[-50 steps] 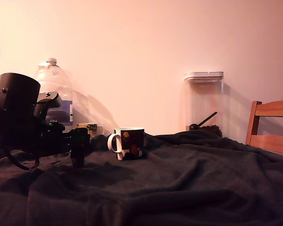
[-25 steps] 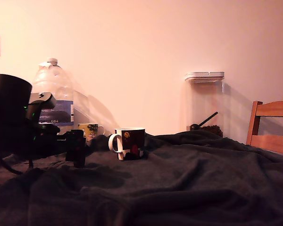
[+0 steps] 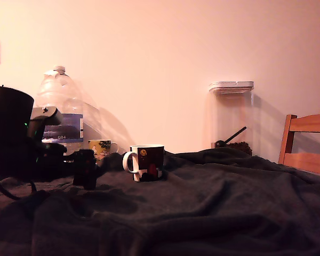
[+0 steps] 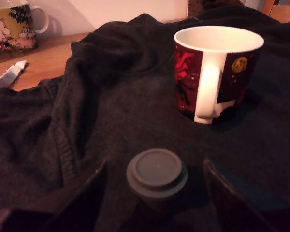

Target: Pick up the coffee capsules from the table one by one and drop them inside the nearest coffee cup

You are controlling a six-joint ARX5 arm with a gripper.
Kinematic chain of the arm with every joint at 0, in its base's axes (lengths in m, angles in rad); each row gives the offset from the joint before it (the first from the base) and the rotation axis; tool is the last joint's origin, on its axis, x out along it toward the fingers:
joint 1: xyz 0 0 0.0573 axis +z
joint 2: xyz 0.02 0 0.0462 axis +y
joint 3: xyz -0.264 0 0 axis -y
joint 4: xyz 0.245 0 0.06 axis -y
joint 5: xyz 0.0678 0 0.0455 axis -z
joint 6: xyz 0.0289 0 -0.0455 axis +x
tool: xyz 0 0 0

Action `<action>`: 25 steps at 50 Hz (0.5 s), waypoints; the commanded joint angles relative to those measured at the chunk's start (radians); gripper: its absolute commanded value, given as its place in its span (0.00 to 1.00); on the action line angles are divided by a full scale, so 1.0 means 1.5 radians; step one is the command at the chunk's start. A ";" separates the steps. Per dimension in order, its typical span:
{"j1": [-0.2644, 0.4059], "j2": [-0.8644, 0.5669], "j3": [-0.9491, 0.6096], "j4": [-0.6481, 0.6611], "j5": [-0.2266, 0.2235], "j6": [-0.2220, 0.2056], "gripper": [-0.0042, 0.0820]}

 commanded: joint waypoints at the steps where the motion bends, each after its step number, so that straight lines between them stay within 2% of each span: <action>1: -0.002 0.022 -0.010 0.008 0.003 0.006 0.71; 13: -0.001 0.033 0.002 0.006 0.012 0.007 0.71; 25: -0.001 0.033 0.026 -0.043 0.020 0.012 0.71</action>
